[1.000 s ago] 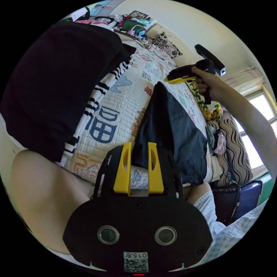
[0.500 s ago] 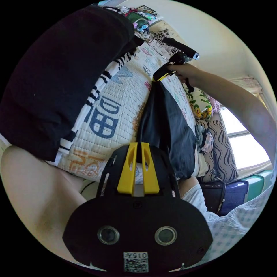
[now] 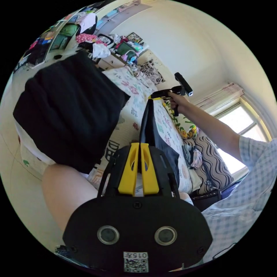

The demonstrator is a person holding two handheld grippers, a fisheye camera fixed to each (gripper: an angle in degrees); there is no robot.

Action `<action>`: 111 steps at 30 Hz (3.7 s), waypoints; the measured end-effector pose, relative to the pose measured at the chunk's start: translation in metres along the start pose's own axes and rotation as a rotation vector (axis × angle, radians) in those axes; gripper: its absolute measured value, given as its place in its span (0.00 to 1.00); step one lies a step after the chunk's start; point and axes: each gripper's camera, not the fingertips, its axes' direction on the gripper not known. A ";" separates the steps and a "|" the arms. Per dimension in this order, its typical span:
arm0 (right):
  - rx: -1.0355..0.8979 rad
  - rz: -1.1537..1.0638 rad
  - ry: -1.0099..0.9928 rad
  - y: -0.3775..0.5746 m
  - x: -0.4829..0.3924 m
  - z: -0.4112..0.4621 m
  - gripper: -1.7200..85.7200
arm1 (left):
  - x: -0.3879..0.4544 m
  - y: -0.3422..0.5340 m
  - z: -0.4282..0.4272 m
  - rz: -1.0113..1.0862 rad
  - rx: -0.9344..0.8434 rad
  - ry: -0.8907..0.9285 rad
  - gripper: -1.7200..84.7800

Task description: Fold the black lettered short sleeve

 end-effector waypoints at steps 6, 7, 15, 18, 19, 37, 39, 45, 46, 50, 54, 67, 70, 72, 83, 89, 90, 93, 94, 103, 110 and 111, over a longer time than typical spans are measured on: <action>0.124 0.033 -0.095 0.103 0.101 -0.087 0.01 | 0.147 0.065 0.034 0.342 -0.065 0.059 0.01; 0.153 0.075 -0.141 0.132 0.133 -0.105 0.01 | 0.182 0.086 0.052 0.425 -0.084 0.060 0.01; 0.289 0.379 -0.287 0.340 0.331 -0.159 0.01 | 0.344 0.213 0.225 0.738 -0.327 0.277 0.01; 0.294 0.519 -0.337 0.405 0.394 -0.150 0.01 | 0.389 0.265 0.296 0.864 -0.432 0.263 0.01; 0.283 0.560 -0.354 0.426 0.416 -0.143 0.01 | 0.401 0.284 0.324 0.888 -0.479 0.261 0.01; 0.367 0.818 -0.540 0.588 0.565 -0.165 0.09 | 0.398 0.452 0.593 0.981 -0.972 0.319 0.11; 0.399 0.790 -0.494 0.608 0.563 -0.184 0.09 | 0.393 0.429 0.575 0.960 -0.891 0.404 0.12; 0.493 0.602 -0.441 0.625 0.531 -0.234 0.07 | 0.315 0.296 0.555 0.698 -0.545 0.148 0.11; 0.480 0.556 -0.419 0.617 0.523 -0.239 0.06 | 0.296 0.277 0.565 0.675 -0.518 0.069 0.10; 0.348 0.525 -0.309 0.592 0.506 -0.237 0.03 | 0.259 0.242 0.607 0.662 -0.555 -0.109 0.11; 0.187 0.602 -0.213 0.599 0.512 -0.212 0.02 | 0.226 0.243 0.662 0.800 -0.634 -0.292 0.09; 0.506 0.742 -0.910 0.758 0.568 -0.193 0.13 | 0.026 0.169 0.566 0.274 -0.576 -0.008 0.13; 0.449 0.693 -0.983 0.748 0.566 -0.178 0.13 | -0.011 0.165 0.572 0.159 -0.618 0.175 0.14; 0.440 0.679 -0.988 0.743 0.567 -0.174 0.12 | -0.022 0.161 0.583 0.155 -0.641 0.189 0.15; 0.437 0.662 -1.119 0.710 0.563 -0.145 0.11 | -0.065 0.104 0.567 0.075 -0.679 0.351 0.19; 0.419 0.660 -1.119 0.718 0.546 -0.134 0.11 | -0.089 0.104 0.516 0.018 -0.633 0.443 0.20; 0.426 0.673 -1.132 0.718 0.543 -0.130 0.11 | -0.090 0.099 0.517 -0.003 -0.626 0.474 0.20; 0.433 0.697 -1.127 0.710 0.530 -0.121 0.11 | -0.069 0.081 0.533 0.014 -0.653 0.502 0.19; 0.429 0.704 -1.122 0.705 0.524 -0.118 0.11 | -0.056 0.074 0.542 0.020 -0.665 0.500 0.19; 0.408 0.693 -1.028 0.683 0.466 -0.128 0.07 | 0.012 0.022 0.503 0.146 -0.661 0.456 0.06; 0.500 0.422 -0.943 0.649 0.367 -0.195 0.06 | 0.062 -0.005 0.341 0.309 -0.458 0.510 0.05; 0.524 0.371 -0.940 0.640 0.344 -0.206 0.06 | 0.064 -0.009 0.304 0.319 -0.397 0.522 0.04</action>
